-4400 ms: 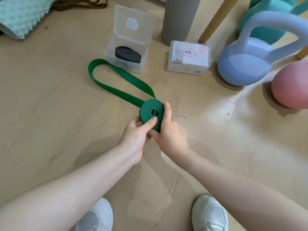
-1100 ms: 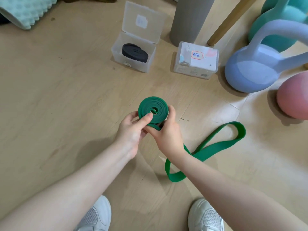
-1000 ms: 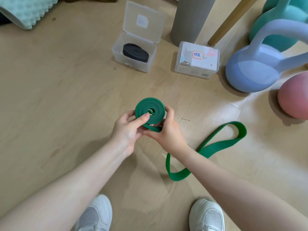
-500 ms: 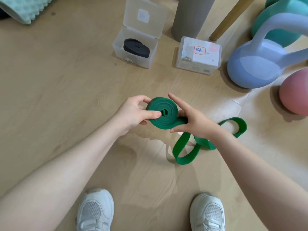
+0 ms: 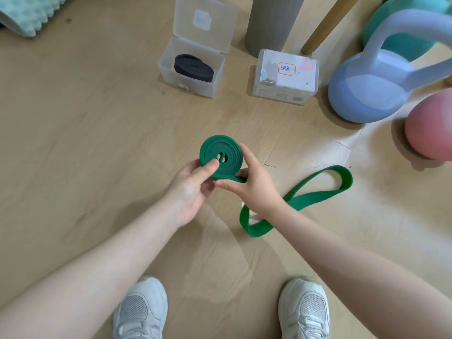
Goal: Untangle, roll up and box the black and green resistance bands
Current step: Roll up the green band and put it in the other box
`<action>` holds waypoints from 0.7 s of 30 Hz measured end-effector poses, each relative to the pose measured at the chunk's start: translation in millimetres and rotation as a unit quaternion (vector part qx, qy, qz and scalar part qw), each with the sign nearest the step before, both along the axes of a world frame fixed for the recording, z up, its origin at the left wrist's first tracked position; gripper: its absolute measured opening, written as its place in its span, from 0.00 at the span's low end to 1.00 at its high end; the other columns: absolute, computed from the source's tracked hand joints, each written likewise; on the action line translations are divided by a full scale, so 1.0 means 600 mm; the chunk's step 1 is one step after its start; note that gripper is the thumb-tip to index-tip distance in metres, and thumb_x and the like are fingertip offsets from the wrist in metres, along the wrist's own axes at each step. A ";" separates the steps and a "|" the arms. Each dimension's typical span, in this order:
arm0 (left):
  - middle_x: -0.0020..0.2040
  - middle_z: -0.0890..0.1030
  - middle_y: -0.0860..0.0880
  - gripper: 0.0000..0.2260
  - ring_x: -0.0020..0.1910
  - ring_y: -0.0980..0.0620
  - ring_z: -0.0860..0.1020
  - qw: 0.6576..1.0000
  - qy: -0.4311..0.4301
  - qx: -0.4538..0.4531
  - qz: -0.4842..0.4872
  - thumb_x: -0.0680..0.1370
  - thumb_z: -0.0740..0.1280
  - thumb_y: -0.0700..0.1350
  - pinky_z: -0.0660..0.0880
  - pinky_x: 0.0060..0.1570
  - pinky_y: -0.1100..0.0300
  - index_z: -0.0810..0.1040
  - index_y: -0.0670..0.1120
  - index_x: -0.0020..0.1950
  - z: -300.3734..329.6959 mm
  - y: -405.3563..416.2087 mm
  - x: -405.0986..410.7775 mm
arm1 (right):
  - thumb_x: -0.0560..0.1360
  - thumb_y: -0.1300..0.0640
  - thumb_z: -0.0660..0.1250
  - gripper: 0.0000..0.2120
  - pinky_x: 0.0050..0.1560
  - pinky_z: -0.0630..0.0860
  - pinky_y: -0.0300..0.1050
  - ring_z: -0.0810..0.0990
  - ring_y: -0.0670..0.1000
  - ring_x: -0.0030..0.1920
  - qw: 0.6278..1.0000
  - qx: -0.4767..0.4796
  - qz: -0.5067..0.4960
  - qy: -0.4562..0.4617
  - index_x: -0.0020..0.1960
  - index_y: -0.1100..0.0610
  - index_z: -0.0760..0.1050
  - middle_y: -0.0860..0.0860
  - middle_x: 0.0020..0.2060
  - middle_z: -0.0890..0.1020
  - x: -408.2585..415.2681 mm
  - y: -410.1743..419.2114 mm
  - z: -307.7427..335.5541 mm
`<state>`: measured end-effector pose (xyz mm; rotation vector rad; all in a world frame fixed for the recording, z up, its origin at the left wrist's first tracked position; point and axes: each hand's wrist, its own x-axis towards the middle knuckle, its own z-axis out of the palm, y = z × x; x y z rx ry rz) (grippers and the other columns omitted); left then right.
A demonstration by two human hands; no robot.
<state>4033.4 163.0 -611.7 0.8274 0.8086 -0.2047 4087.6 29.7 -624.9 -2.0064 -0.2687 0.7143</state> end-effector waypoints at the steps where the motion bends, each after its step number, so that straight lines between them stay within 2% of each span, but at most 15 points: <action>1: 0.59 0.79 0.42 0.24 0.51 0.48 0.80 1.000 -0.003 -0.016 0.018 0.69 0.68 0.43 0.71 0.62 0.53 0.71 0.41 0.64 -0.003 -0.014 -0.004 | 0.65 0.47 0.75 0.36 0.49 0.79 0.47 0.82 0.45 0.43 0.999 0.007 -0.042 -0.005 0.68 0.47 0.62 0.48 0.43 0.83 -0.014 0.009 -0.006; 4: 0.60 0.78 0.40 0.17 0.57 0.42 0.78 0.999 0.014 -0.010 0.049 0.76 0.64 0.39 0.72 0.63 0.49 0.70 0.40 0.65 -0.006 -0.044 -0.009 | 0.66 0.47 0.72 0.32 0.45 0.79 0.53 0.82 0.47 0.41 0.990 -0.007 -0.141 -0.011 0.66 0.48 0.63 0.47 0.38 0.83 -0.048 0.025 -0.015; 7: 0.57 0.80 0.39 0.14 0.54 0.41 0.79 0.998 0.039 0.018 0.056 0.77 0.64 0.37 0.74 0.60 0.49 0.73 0.38 0.62 -0.004 -0.042 -0.006 | 0.66 0.47 0.73 0.36 0.45 0.80 0.51 0.82 0.46 0.42 0.991 -0.026 -0.133 -0.018 0.68 0.45 0.59 0.46 0.38 0.83 -0.063 0.025 -0.018; 9: 0.55 0.81 0.39 0.11 0.50 0.42 0.81 0.998 0.034 0.041 0.042 0.76 0.64 0.37 0.78 0.54 0.53 0.75 0.39 0.59 -0.002 -0.032 -0.002 | 0.65 0.46 0.74 0.39 0.47 0.80 0.49 0.82 0.44 0.44 0.993 -0.004 -0.121 -0.006 0.70 0.43 0.57 0.46 0.40 0.83 -0.056 0.024 -0.015; 11: 0.52 0.82 0.41 0.09 0.46 0.46 0.82 0.997 0.032 0.061 0.027 0.76 0.66 0.37 0.80 0.47 0.57 0.76 0.41 0.56 0.001 -0.019 0.003 | 0.64 0.46 0.75 0.40 0.48 0.79 0.42 0.80 0.39 0.43 0.995 0.007 -0.103 -0.006 0.70 0.43 0.57 0.43 0.41 0.82 -0.040 0.022 -0.012; 13: 0.50 0.83 0.43 0.09 0.45 0.48 0.82 0.996 0.036 0.072 0.030 0.74 0.67 0.36 0.80 0.45 0.58 0.76 0.43 0.53 0.006 -0.006 0.010 | 0.65 0.49 0.75 0.40 0.44 0.76 0.34 0.78 0.37 0.41 0.997 -0.012 -0.062 -0.034 0.70 0.43 0.57 0.41 0.41 0.80 -0.027 0.018 -0.008; 16: 0.50 0.82 0.43 0.12 0.49 0.47 0.82 0.996 0.038 0.072 0.044 0.73 0.68 0.36 0.78 0.51 0.55 0.75 0.42 0.56 0.013 0.011 0.022 | 0.67 0.59 0.70 0.38 0.45 0.76 0.43 0.78 0.47 0.41 0.998 -0.023 -0.051 -0.027 0.72 0.47 0.55 0.47 0.39 0.78 -0.009 -0.002 -0.010; 18: 0.51 0.82 0.42 0.12 0.50 0.46 0.81 0.995 0.041 0.068 0.053 0.74 0.68 0.36 0.77 0.54 0.54 0.74 0.42 0.56 0.014 0.022 0.027 | 0.68 0.64 0.67 0.35 0.45 0.74 0.44 0.77 0.50 0.42 0.998 -0.027 -0.050 -0.017 0.71 0.51 0.58 0.49 0.42 0.78 0.005 -0.023 -0.014; 21: 0.51 0.82 0.43 0.10 0.51 0.46 0.81 0.995 0.050 0.072 0.042 0.73 0.69 0.37 0.76 0.53 0.54 0.75 0.43 0.53 0.013 0.039 0.027 | 0.74 0.64 0.63 0.23 0.43 0.70 0.42 0.74 0.49 0.38 0.996 -0.027 0.087 -0.025 0.66 0.55 0.60 0.48 0.41 0.76 0.011 -0.052 -0.015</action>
